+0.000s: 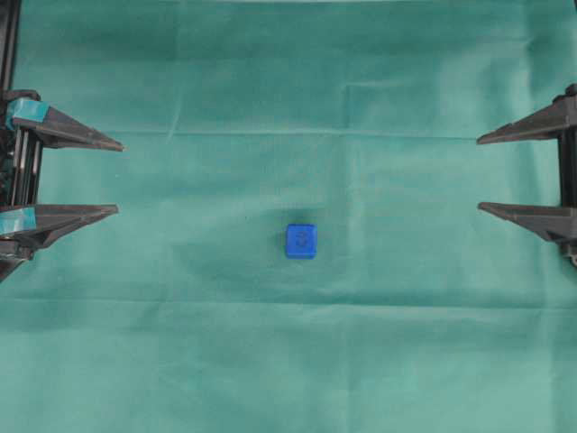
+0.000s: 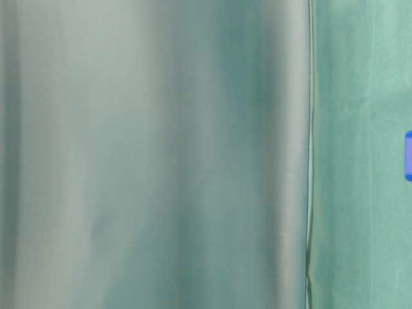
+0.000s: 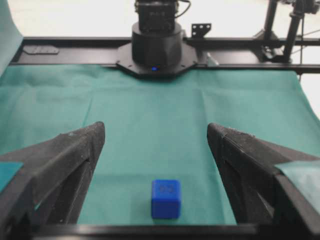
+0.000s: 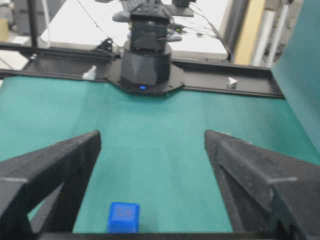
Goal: Handover the blue block to the right arm after grasping it with the left arm, then place it in the designated position.
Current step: 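Move the open left gripper over the blue cube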
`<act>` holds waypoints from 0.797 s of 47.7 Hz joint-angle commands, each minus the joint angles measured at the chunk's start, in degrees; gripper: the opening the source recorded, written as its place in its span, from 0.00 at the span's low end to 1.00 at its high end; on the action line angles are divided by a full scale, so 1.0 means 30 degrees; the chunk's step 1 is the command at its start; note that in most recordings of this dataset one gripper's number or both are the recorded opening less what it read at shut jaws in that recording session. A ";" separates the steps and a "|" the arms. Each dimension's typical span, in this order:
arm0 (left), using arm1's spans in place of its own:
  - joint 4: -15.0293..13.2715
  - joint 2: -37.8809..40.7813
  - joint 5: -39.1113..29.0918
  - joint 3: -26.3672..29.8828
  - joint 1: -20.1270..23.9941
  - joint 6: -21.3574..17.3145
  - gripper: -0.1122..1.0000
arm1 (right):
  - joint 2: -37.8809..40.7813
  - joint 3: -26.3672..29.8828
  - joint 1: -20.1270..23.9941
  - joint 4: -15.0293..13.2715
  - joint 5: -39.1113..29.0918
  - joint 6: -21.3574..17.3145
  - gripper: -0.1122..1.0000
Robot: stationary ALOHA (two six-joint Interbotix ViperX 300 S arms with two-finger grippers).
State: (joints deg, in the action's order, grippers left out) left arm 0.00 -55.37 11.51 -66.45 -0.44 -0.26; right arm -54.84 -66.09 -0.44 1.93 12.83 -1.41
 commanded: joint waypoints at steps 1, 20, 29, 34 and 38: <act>0.0000 0.0117 0.0059 0.0498 -0.0029 0.0000 0.99 | 0.0146 0.0527 -0.0059 0.0059 0.0029 0.0029 0.95; 0.0000 0.1113 0.0615 0.0791 -0.0029 0.0000 0.99 | 0.0381 0.0527 -0.0059 0.0000 0.0117 0.0088 0.95; 0.0000 0.2549 0.1025 0.1523 -0.0029 -0.0029 0.99 | 0.0527 0.0557 -0.0059 -0.0029 0.0293 0.0088 0.95; 0.0000 0.3633 0.1084 0.2256 -0.0029 -0.0029 0.99 | 0.0498 0.0557 -0.0059 -0.0029 0.0322 0.0117 0.95; 0.0000 0.4512 0.1113 0.2871 -0.0029 -0.0029 0.99 | 0.0498 0.0586 -0.0059 -0.0029 0.0322 0.0117 0.95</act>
State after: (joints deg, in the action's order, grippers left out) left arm 0.00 -44.03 14.24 -60.82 -0.44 -0.26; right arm -53.79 -66.01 -0.53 1.85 13.18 -1.14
